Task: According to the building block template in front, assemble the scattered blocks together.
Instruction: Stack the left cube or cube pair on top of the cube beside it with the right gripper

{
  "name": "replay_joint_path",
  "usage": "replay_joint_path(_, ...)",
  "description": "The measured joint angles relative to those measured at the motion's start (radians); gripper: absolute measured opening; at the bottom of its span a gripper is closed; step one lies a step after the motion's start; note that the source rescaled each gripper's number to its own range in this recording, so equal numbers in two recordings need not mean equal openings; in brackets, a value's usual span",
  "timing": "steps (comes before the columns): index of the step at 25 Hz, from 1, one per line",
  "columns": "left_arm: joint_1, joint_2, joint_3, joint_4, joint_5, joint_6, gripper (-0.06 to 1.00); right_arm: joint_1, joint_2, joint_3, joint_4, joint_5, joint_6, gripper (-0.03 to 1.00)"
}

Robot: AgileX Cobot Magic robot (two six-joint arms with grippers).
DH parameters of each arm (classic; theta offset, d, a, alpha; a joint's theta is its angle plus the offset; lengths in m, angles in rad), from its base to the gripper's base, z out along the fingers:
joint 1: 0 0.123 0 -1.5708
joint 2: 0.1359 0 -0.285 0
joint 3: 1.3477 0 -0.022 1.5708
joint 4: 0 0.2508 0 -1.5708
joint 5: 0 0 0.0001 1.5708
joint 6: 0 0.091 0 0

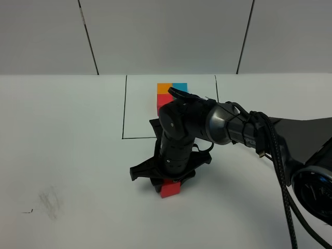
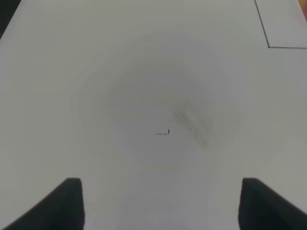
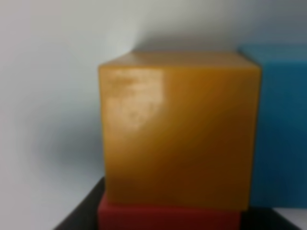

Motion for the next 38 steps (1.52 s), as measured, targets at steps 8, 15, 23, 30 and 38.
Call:
replay_joint_path(8,0.0,0.0,0.0,0.0,0.0,0.0,0.61,-0.035,-0.046,0.0,0.024,0.011,0.007,0.01)
replay_joint_path(15,0.0,0.0,0.0,0.0,0.0,0.0,0.61,-0.05,-0.047,0.0,0.025,0.011,0.026,0.01)
replay_joint_path(23,0.0,0.0,0.0,0.0,0.0,0.0,0.61,-0.098,-0.047,0.0,0.02,0.02,0.032,0.01)
replay_joint_path(30,0.0,0.0,0.0,0.0,0.0,0.0,0.61,-0.103,-0.047,0.0,0.017,0.022,0.032,0.01)
replay_joint_path(38,0.0,0.0,0.0,0.0,0.0,0.0,0.61,-0.081,-0.051,0.076,0.024,-0.001,0.046,0.01)
